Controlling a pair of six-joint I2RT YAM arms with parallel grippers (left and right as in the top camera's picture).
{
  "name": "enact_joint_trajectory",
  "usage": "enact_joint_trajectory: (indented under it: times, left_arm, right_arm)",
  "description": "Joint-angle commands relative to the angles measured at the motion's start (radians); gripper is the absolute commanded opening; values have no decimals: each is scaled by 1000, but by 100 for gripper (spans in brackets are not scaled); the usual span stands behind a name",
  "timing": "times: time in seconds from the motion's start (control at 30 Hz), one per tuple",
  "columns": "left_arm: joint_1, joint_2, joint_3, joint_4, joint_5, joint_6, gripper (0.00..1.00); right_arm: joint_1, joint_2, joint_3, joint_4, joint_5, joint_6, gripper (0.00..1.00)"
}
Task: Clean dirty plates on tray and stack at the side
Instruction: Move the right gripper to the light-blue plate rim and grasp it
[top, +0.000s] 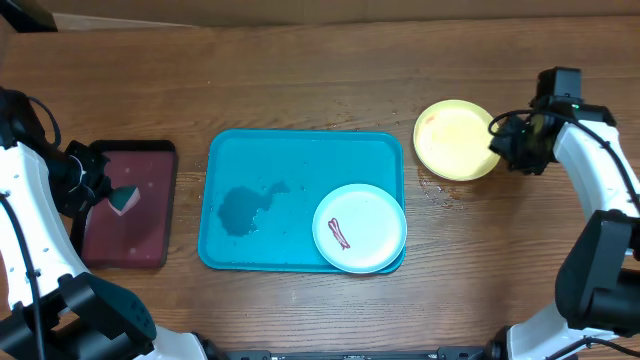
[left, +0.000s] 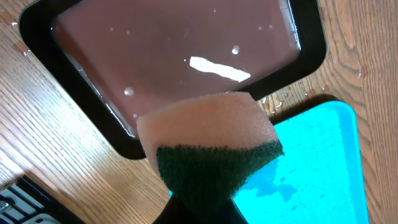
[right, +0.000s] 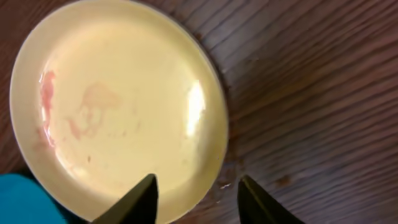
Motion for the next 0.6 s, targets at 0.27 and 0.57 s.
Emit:
enact_joint_trajectory:
  times: [0.27,0.57]
  left_arm:
    - [-7,2,0,0,-7,21,4]
    - [-7,2,0,1,-7,31,4]
  right_arm:
    - [312,0,-27,-85,-214,-225,63]
    - [528,0,-48,-189,-12,-37,63]
